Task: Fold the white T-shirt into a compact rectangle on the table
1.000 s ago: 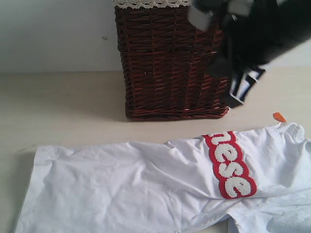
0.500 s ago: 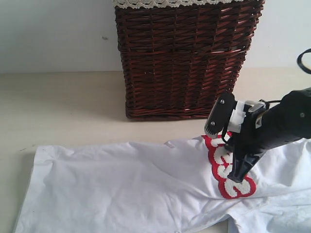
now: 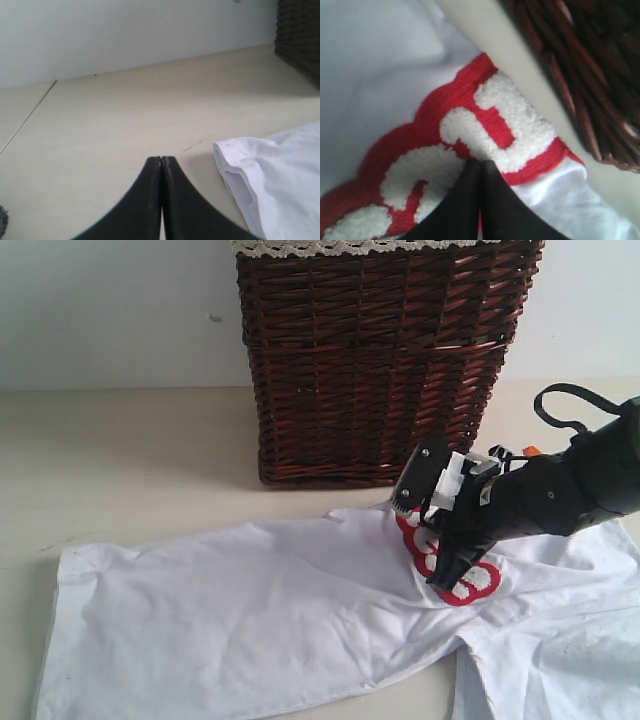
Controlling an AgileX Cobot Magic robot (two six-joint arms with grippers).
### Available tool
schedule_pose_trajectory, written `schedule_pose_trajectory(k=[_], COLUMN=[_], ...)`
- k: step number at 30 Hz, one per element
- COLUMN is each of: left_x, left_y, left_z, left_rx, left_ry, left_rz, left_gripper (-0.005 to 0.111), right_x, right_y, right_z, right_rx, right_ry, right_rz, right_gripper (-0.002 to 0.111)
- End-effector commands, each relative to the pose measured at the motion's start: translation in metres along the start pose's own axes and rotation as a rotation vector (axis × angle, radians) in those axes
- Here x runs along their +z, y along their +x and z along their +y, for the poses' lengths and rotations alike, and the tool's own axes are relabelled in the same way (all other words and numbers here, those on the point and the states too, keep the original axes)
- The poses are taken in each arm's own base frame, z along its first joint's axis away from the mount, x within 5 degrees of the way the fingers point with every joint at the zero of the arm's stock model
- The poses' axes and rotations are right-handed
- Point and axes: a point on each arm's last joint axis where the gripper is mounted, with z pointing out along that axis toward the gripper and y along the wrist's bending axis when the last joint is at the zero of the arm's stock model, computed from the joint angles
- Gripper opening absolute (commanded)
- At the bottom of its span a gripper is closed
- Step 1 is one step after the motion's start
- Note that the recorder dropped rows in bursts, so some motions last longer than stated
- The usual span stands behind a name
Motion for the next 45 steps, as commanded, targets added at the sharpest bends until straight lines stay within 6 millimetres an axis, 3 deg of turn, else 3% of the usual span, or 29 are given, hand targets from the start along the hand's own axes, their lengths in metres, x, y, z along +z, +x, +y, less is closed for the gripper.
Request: schedule_pose_trajectory(k=[1,6,12,16,22,24,26,32,34,36,38,39,41,45], left_x=[0.000,0.000,0.000,0.000,0.000,0.000,0.000,0.000,0.000,0.000,0.000,0.000,0.000,0.000], left_y=[-0.001,-0.001,-0.001,-0.001,-0.001,-0.001,-0.001,-0.001,-0.001,-0.001,-0.001,-0.001,-0.001,-0.001], left_z=[0.000,0.000,0.000,0.000,0.000,0.000,0.000,0.000,0.000,0.000,0.000,0.000,0.000,0.000], left_rx=[-0.002,-0.002,-0.002,-0.002,-0.002,-0.002,-0.002,-0.002,-0.002,-0.002,-0.002,-0.002,-0.002,-0.002], left_ry=[-0.005,-0.005,-0.005,-0.005,-0.005,-0.005,-0.005,-0.005,-0.005,-0.005,-0.005,-0.005,-0.005,-0.005], left_rz=[-0.018,-0.018,-0.018,-0.018,-0.018,-0.018,-0.018,-0.018,-0.018,-0.018,-0.018,-0.018,-0.018,-0.018], left_gripper=[0.001,0.001,0.001,0.001,0.001,0.001,0.001,0.001,0.001,0.001,0.001,0.001,0.001,0.001], right_x=[0.009,-0.004,-0.059,-0.095,-0.139,-0.137,-0.123,-0.102,-0.092,-0.082,-0.076,-0.076,-0.077,-0.085], right_y=[-0.005,-0.019,-0.036,-0.029,0.001,0.018,0.035,0.070,0.075,0.078,0.079,0.079,0.079,0.078], right_z=[-0.009,-0.021,-0.031,-0.017,0.028,0.044,0.056,0.075,0.077,0.078,0.077,0.077,0.076,0.078], right_rx=[0.097,0.149,0.141,0.070,-0.219,-0.277,-0.285,-0.368,-0.366,-0.360,-0.361,-0.359,-0.359,-0.364], right_ry=[0.018,0.051,0.030,-0.164,-0.698,-0.769,-0.700,-0.522,-0.484,-0.472,-0.449,-0.446,-0.444,-0.490], right_rz=[-0.002,-0.045,-0.069,0.074,0.288,0.286,0.270,0.226,0.230,0.243,0.242,0.241,0.239,0.246], right_gripper=[0.001,0.001,0.015,0.034,0.049,0.060,0.067,0.067,0.065,0.055,0.032,0.014,0.000,0.000])
